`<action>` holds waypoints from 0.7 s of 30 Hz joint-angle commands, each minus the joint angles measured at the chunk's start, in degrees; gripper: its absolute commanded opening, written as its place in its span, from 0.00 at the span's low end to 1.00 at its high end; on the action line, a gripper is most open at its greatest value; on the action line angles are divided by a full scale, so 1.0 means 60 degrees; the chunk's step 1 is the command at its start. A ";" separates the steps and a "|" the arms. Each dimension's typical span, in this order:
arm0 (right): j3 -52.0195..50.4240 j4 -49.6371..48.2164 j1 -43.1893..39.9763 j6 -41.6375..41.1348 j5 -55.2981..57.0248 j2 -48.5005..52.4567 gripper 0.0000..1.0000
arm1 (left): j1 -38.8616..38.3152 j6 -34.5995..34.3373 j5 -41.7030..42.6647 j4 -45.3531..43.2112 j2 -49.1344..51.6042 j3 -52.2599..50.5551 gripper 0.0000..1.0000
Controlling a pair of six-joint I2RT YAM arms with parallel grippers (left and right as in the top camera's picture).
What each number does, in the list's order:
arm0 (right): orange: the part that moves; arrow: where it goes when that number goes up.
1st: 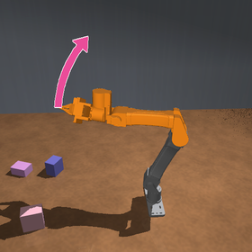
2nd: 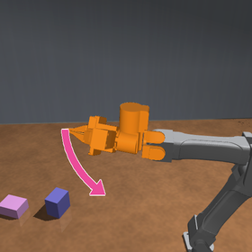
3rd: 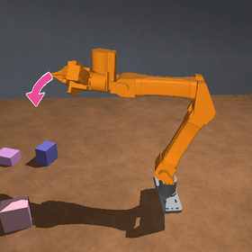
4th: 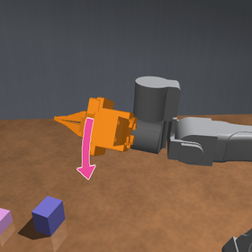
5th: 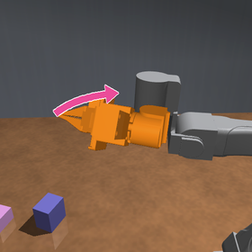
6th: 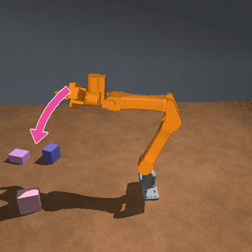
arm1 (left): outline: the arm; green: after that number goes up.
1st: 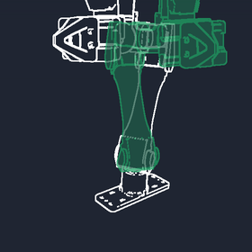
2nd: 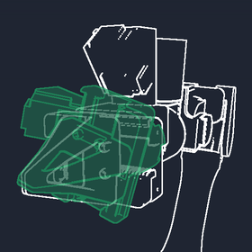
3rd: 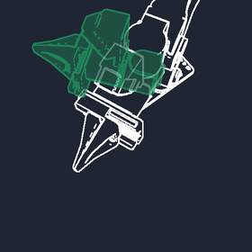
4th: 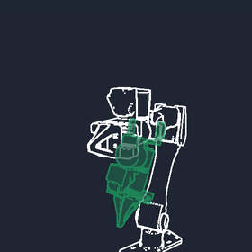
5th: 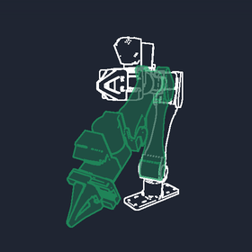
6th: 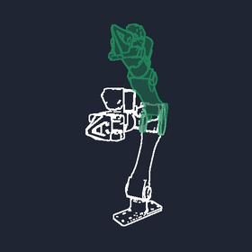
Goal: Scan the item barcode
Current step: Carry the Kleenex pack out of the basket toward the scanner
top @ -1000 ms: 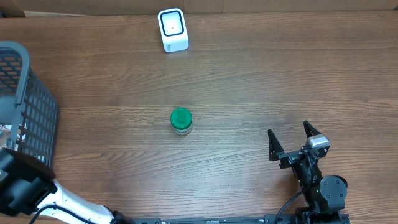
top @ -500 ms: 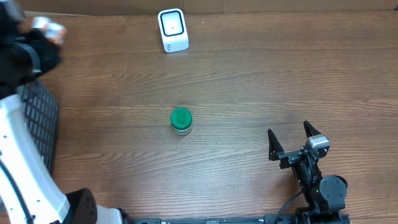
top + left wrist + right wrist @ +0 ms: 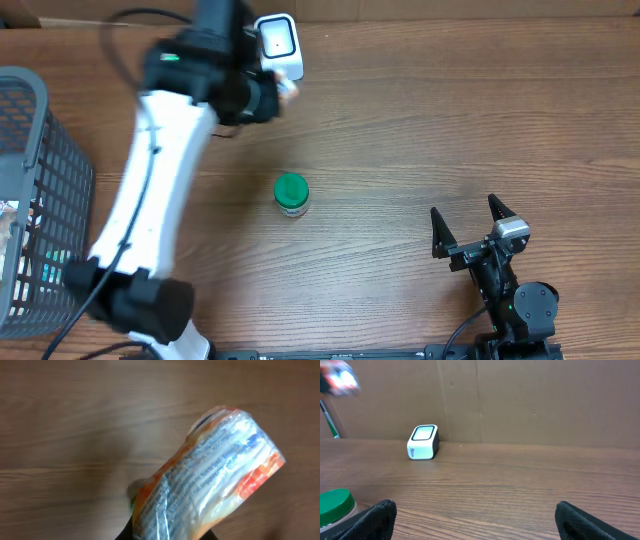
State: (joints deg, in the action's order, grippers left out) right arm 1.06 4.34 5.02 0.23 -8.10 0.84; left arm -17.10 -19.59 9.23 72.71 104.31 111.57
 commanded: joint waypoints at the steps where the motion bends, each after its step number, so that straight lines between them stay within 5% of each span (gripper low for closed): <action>1: -0.0102 -0.0029 0.0073 0.0044 0.0087 -0.0102 1.00 | -0.0648 -0.0572 0.0015 -0.0280 0.0521 -0.0379 0.04; 21: -0.0102 -0.0029 0.0073 0.0044 0.0091 -0.0102 1.00 | -0.2320 -0.1679 0.1348 -0.1246 0.2765 -0.0590 0.05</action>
State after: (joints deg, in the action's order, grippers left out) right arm 1.06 4.36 5.04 0.21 -8.10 0.84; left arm -29.19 -27.14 13.82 65.67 118.28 108.29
